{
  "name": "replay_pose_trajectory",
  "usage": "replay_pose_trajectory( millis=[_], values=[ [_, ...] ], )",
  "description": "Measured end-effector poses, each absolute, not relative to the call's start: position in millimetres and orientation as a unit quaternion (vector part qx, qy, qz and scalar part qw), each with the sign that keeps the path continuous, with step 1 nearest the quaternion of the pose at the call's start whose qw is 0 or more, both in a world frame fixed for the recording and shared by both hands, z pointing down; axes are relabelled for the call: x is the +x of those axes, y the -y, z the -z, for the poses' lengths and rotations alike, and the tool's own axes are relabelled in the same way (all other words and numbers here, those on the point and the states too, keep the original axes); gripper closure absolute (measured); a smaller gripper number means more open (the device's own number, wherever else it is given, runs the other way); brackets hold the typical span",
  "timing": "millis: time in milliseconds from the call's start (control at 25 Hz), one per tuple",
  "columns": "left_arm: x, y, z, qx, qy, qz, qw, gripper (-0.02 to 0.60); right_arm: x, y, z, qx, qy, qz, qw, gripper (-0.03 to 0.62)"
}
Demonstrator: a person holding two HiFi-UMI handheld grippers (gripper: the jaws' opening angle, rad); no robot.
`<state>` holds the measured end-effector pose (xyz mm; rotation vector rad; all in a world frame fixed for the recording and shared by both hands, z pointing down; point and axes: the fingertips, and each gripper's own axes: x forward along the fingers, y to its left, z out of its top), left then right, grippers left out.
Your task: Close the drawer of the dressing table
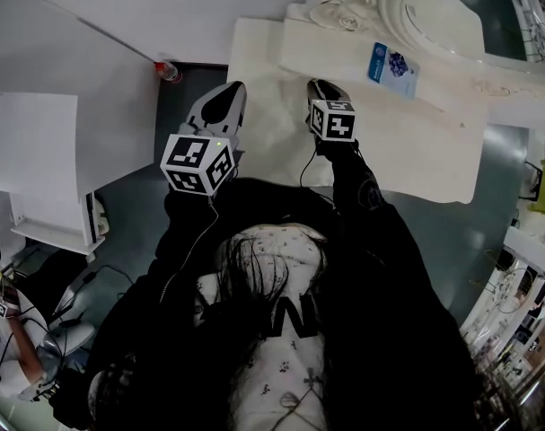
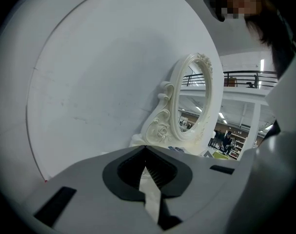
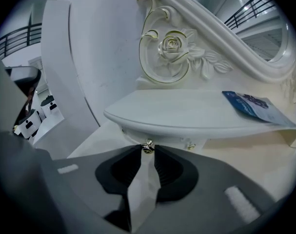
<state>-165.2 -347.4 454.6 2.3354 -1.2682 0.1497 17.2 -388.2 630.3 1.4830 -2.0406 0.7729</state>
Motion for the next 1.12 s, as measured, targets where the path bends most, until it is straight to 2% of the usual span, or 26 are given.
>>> replay_pose_trajectory(
  millis=[240,760,1120],
  values=[
    [-164.3,344.8,-455.0,0.852,0.464,-0.057,0.237,0.581,21.6,382.0,-627.4,0.554,0.742,-0.286,0.247,0.5],
    [-123.4,319.1,-445.9,0.861,0.452,-0.063,0.225,0.581,21.0,339.4,-527.5,0.522,0.798,-0.27,0.136,0.502],
    [-78.4,273.3,-438.8,0.858,0.462,-0.067,0.214,0.581,22.2,294.7,-487.7,0.467,0.839,-0.257,0.109,0.503]
  ],
)
